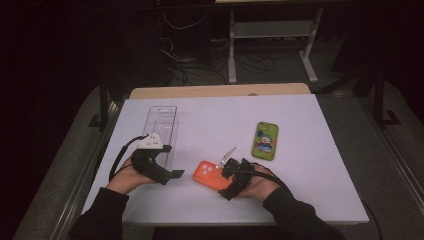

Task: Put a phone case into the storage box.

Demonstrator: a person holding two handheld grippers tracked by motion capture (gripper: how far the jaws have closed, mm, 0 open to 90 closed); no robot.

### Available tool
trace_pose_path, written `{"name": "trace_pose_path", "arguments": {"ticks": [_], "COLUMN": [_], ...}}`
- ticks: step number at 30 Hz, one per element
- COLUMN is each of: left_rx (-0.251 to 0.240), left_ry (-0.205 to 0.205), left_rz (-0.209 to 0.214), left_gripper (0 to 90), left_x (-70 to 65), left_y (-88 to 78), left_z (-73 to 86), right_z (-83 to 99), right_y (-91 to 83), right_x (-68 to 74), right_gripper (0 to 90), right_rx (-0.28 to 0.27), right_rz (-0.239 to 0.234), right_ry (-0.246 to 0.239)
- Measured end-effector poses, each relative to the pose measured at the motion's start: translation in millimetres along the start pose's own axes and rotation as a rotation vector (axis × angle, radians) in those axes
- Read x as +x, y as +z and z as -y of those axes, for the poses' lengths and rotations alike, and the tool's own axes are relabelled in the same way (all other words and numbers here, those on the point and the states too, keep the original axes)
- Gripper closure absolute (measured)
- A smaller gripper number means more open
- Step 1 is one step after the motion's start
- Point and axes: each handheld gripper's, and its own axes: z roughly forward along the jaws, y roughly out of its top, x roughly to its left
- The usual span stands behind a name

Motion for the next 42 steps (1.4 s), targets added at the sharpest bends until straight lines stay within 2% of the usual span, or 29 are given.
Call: {"name": "trace_pose_path", "arguments": {"ticks": [3, 5, 7, 14, 15, 22, 24, 26, 31, 32, 36, 38, 42], "left_rx": [-0.001, -0.002, -0.005, -0.003, -0.014, -0.023, -0.014, -0.021, -0.028, -0.028, -0.051, -0.047, -0.039], "left_ry": [-0.004, -0.014, 0.001, 0.000, -0.010, 0.004, 0.024, 0.019, 0.047, 0.065, 0.084, 0.104, 0.143], "left_rz": [-0.001, 0.002, 0.002, 0.013, 0.013, 0.026, 0.031, 0.039, 0.068, 0.074, 0.102, 0.119, 0.154], "left_gripper": [0.0, 0.0, 0.0, 0.0, 0.0, 0.0, 0.0, 0.0, 0.0, 0.0, 0.0, 0.0, 0.0], "left_x": [0.1, -0.4, 0.7, 1.0, 0.6, 0.3, 1.0, -0.2, -1.0, -0.3, -0.9, -0.4, -1.7], "left_y": [-0.1, -0.3, -0.5, 0.7, 1.5, 3.5, 4.0, 5.6, 7.5, 7.8, 9.4, 11.6, 20.4], "left_z": [0.0, 0.0, -0.5, -2.0, -2.2, -4.9, -5.9, -7.3, -15.1, -18.1, -28.2, -34.0, -46.1], "right_z": [-1.2, -1.5, -1.4, -1.5, -1.5, -2.1, -3.3, -4.4, -6.7, -6.9, -8.0, -7.9, -7.8], "right_y": [-5.8, -10.9, -15.3, -36.4, -38.7, -52.5, -56.3, -58.7, -61.9, -62.4, -65.4, -67.4, -72.9], "right_x": [-3.3, -6.6, -10.6, -33.8, -37.7, -58.8, -64.4, -68.6, -76.3, -77.5, -82.3, -84.1, -85.4], "right_gripper": [15.3, 15.3, 15.3, 15.3, 15.3, 15.3, 15.3, 15.2, 15.2, 15.2, 15.2, 15.2, 15.2], "right_rx": [-0.016, -0.029, -0.027, -0.046, -0.054, -0.076, -0.074, -0.065, -0.046, -0.040, -0.035, -0.037, -0.043], "right_rz": [0.015, 0.006, 0.012, 0.000, -0.009, -0.060, -0.077, -0.094, -0.132, -0.139, -0.150, -0.163, -0.155], "right_ry": [-0.013, -0.009, -0.027, -0.091, -0.100, -0.165, -0.187, -0.213, -0.250, -0.255, -0.275, -0.280, -0.302]}}
